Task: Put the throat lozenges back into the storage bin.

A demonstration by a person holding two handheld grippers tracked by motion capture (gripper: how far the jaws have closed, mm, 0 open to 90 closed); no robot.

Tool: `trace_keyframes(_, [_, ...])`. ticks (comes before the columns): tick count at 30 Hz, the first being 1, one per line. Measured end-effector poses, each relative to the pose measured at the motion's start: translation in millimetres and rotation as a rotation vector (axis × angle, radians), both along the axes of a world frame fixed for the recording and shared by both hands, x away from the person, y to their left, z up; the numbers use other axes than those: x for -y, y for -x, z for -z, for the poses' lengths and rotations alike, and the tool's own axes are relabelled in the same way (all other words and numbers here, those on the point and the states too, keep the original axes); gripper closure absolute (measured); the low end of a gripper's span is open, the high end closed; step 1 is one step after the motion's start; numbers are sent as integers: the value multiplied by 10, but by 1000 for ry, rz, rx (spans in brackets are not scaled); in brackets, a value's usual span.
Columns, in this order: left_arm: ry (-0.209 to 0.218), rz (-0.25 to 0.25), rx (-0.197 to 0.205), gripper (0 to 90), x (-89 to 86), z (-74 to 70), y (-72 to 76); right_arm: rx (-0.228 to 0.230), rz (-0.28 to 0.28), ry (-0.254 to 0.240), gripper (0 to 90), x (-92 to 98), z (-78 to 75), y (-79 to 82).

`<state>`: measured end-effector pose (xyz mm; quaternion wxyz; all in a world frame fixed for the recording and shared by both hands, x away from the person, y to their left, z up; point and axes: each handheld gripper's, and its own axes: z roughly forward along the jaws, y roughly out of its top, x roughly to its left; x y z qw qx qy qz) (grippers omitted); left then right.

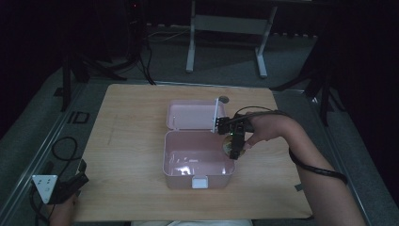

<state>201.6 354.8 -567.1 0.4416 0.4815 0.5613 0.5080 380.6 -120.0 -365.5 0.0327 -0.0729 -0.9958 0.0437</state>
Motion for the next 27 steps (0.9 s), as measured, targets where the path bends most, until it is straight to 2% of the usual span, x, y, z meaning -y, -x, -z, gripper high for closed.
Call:
trace_keyframes(6, [0, 1, 1, 11, 0, 0, 0, -4, -41, -19, 202, -196, 21, 34])
trace_keyframes(14, [-4, 3, 0, 10, 1, 0, 0, -11, -64, -30, 201, -300, 133, 34])
trace_keyframes(17, [-2, 2, -1, 11, 1, 0, -1, -15, -79, -24, 201, -321, 227, 36])
trace_keyframes(27, [-4, 3, -3, 10, 2, 0, -1, -37, -74, -15, 201, -361, 564, 10])
